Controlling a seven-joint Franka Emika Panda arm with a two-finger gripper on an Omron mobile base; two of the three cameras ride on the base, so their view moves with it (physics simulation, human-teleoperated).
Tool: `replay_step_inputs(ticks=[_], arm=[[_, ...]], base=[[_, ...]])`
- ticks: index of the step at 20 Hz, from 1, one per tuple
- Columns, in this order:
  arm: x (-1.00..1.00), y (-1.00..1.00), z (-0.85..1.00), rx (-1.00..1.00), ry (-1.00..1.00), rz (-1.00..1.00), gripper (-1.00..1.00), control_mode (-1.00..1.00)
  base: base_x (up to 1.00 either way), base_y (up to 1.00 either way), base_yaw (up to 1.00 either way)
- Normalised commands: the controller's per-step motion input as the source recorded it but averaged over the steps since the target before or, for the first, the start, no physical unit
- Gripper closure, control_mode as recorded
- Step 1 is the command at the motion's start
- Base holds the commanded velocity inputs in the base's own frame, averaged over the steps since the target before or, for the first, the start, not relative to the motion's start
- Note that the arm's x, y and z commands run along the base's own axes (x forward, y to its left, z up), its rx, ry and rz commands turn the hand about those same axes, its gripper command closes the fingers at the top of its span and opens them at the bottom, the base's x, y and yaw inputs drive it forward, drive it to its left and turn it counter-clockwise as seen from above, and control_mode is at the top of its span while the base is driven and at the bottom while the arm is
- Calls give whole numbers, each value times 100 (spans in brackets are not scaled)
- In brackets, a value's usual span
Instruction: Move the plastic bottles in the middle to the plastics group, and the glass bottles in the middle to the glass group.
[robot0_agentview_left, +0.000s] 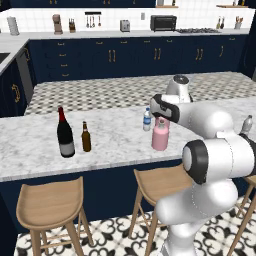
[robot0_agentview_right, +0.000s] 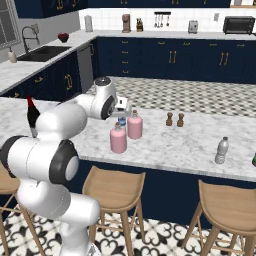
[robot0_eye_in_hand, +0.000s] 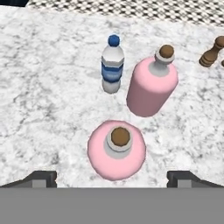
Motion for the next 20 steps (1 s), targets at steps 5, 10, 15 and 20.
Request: replay_step_inputs(ticks=[5,10,15,20], arm=[[43,0,0,-1,6,0,-100,-100],[27,0,-9,-4,8,0,-100,-100],[-1,0,-22,0,6,0,-100,-100],[-2,-2,-12,0,0,0,-100,-100]], base=[[0,0,0],[0,0,0],[0,0,0],[0,0,0]])
